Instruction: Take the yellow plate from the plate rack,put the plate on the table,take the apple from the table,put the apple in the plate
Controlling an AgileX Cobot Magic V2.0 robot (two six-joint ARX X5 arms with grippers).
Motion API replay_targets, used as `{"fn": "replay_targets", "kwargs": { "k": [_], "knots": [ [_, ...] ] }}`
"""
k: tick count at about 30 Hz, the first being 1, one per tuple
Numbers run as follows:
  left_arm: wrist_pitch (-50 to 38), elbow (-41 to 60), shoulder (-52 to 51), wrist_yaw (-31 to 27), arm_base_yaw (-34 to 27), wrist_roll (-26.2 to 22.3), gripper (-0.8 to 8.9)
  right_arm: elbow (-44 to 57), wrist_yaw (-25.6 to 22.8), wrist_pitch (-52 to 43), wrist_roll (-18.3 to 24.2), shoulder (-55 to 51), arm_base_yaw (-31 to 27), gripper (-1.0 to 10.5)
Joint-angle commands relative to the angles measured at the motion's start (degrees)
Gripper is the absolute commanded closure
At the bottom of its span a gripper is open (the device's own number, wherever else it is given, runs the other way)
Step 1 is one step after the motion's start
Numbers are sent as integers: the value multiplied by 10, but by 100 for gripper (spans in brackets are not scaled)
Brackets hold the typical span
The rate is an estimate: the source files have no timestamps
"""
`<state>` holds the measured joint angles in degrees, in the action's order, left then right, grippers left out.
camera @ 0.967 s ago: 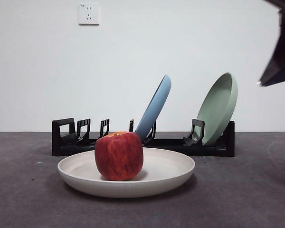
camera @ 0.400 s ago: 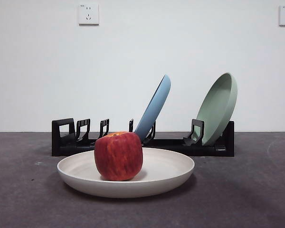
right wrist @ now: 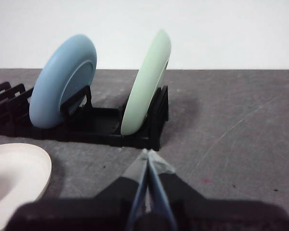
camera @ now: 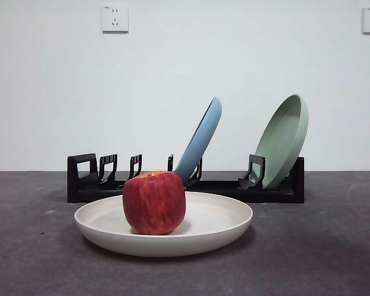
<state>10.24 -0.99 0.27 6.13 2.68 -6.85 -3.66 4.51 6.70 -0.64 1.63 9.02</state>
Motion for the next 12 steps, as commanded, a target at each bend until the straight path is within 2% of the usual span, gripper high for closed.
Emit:
{"fn": "replay_targets", "kwargs": {
  "k": [1, 12],
  "knots": [
    [-1, 8, -2, -1, -2, 4, 817, 14, 0, -11, -3, -10, -1, 946],
    [-1, 8, -2, -1, -2, 4, 817, 33, -1, -1, -9, -16, -1, 946]
  ]
}}
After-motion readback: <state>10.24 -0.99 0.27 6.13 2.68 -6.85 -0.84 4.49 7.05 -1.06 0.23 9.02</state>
